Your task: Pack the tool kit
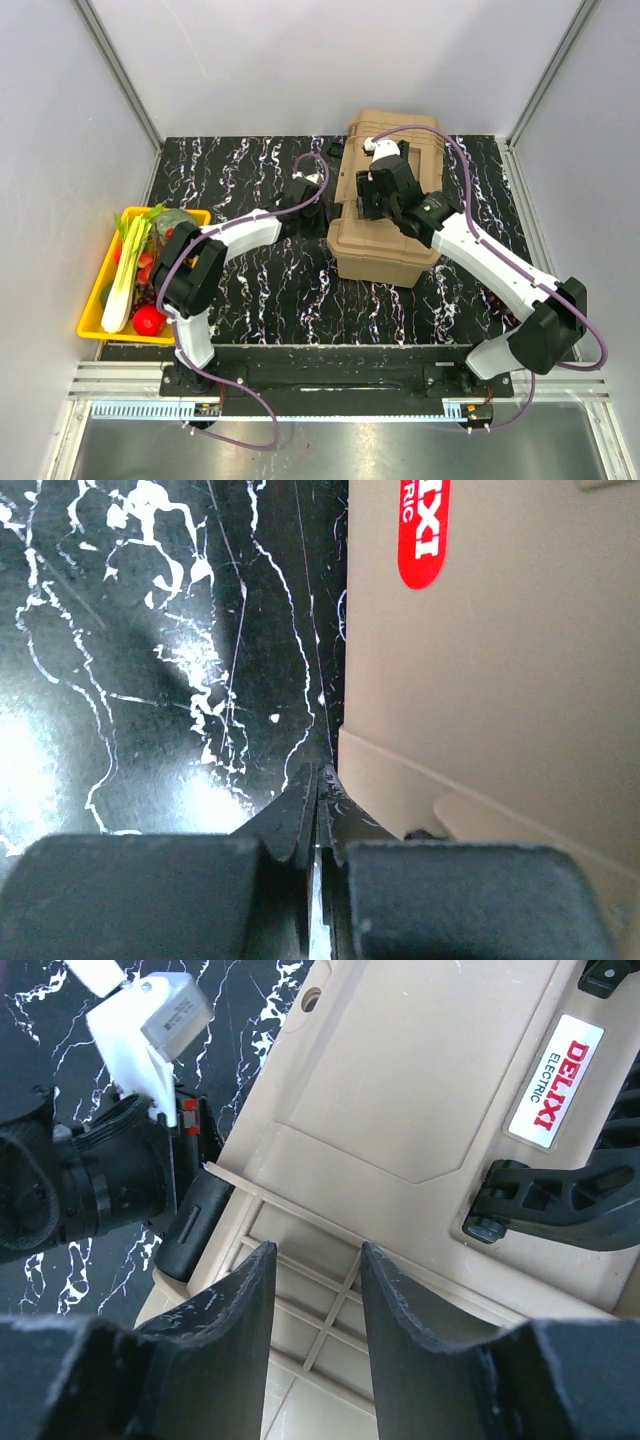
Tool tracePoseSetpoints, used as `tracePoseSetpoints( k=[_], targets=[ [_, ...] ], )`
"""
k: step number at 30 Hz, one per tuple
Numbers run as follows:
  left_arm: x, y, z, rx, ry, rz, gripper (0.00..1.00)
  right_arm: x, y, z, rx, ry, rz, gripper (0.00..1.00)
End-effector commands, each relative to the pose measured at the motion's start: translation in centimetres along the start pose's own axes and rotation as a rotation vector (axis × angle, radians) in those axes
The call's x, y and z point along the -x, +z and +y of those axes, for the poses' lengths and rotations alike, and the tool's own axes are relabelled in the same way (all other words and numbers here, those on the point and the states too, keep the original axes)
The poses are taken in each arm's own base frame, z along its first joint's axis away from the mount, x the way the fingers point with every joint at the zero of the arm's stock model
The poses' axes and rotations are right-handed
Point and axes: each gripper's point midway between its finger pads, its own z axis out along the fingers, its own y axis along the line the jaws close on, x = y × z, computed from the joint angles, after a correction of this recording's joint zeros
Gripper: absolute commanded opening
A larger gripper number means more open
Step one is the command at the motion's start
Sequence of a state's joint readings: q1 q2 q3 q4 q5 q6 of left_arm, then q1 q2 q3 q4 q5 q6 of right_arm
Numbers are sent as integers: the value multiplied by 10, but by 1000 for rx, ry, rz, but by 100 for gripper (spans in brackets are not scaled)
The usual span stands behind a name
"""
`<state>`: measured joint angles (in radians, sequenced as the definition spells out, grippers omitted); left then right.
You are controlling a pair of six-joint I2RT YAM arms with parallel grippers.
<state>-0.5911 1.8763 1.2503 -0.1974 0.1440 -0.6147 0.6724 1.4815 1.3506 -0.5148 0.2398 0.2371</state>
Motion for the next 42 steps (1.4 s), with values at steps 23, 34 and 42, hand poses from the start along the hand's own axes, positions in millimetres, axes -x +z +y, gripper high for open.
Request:
tracePoseSetpoints(
  k=[23,34,42],
  targets=[
    [94,-155,20,5,-108,-511,57,63,-5,-98,-279,169,40,96],
    [93,-154,32,19,-123,-507,58,58,16,-88,-191,191,94,38],
    [99,-144,34,4,-152,-490,57,32,8,-78,-129,208,168,0]
  ],
)
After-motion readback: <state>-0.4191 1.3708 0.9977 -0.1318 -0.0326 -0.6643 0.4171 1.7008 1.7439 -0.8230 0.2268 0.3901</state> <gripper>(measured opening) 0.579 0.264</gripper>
